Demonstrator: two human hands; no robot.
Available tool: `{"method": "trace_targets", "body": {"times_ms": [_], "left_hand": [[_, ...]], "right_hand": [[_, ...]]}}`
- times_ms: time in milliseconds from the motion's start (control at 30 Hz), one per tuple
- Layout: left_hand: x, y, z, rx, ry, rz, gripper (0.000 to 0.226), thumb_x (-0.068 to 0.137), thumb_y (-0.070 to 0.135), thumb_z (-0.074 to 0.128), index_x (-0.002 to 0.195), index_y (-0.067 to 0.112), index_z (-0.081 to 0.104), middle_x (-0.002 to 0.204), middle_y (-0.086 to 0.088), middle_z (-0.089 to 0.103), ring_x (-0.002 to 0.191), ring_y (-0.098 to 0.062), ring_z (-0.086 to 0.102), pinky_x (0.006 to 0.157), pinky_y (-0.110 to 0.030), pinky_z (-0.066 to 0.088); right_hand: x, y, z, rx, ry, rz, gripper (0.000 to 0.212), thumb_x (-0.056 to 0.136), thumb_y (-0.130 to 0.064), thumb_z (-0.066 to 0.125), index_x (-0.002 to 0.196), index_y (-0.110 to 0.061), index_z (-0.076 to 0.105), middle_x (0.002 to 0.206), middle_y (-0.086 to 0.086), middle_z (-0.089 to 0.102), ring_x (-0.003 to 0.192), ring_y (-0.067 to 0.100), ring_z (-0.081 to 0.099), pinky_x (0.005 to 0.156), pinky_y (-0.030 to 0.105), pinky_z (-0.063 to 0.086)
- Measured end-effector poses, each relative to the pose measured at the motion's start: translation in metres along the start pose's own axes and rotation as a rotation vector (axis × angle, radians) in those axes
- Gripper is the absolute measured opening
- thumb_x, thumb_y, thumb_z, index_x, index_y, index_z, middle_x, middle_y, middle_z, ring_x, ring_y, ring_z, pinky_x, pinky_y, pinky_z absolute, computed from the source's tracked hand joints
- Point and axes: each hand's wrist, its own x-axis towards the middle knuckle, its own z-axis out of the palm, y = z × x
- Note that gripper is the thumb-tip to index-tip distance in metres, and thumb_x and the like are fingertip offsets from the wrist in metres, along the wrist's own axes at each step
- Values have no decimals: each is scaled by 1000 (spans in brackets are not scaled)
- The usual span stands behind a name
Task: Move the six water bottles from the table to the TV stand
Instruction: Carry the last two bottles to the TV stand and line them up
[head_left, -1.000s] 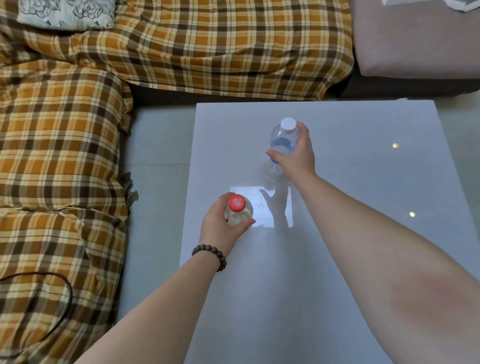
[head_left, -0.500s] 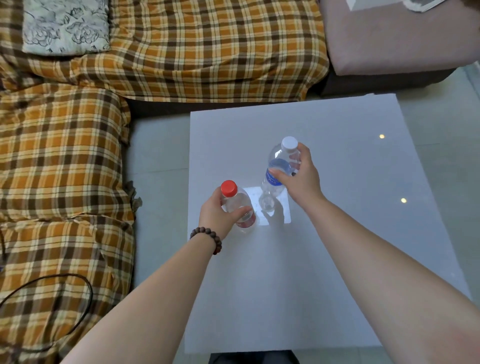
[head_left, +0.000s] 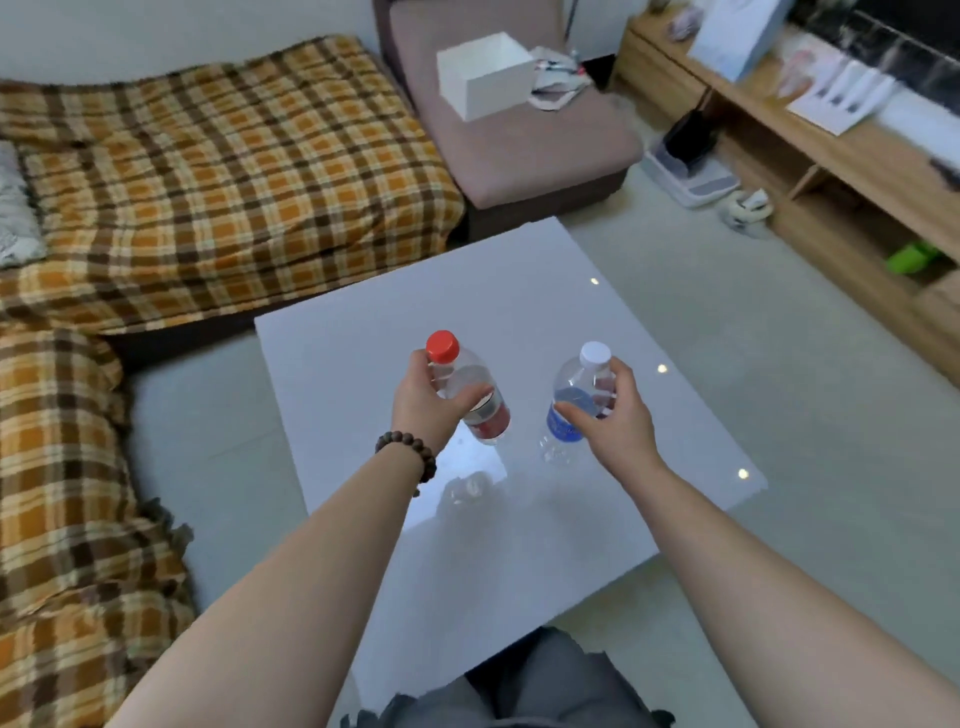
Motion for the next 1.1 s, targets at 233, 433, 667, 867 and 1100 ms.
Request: {"method": "trace_targets", "body": {"times_ms": [233,433,667,867,1100], "left_hand": [[-31,22,73,52,-281,90,51,72,36,80,112,24,51,110,2,61,100,-17,59,67,-18,42],[-71,36,151,131,-519,162,52,73,39,78,114,20,53,110,2,62,97,-17,60,65,-18,42],[-119,59,253,201,-703,228,51,73,40,78,114,21,54,109,2,62,93,-12,60,72,-25,46],[-143,89,367,260,-727,248,52,72,39,79,112,20,53,103,3,61,89,-12,60,74,-27,46],[-155,134,486,366,-701,323,58,71,43,79,116,21,51,106,4,60,93,-16,60,79,-32,49]], "right_hand": [[-62,33,-61,76,251,114,74,71,-27,81,132,-32,40,121,2,54,107,20,57,96,39,49],[-120,73,-127,108,473,230,73,70,-25,81,130,-33,41,120,2,53,107,23,58,97,41,49],[-161,125,-220,103,678,343,75,70,-27,80,133,-32,41,121,2,54,104,20,59,95,40,49],[-160,183,-310,151,725,370,73,70,-29,80,131,-35,41,119,2,56,105,20,59,94,38,49],[-139,228,-425,183,741,364,71,70,-30,80,129,-38,42,118,0,55,106,19,58,95,39,49]]}}
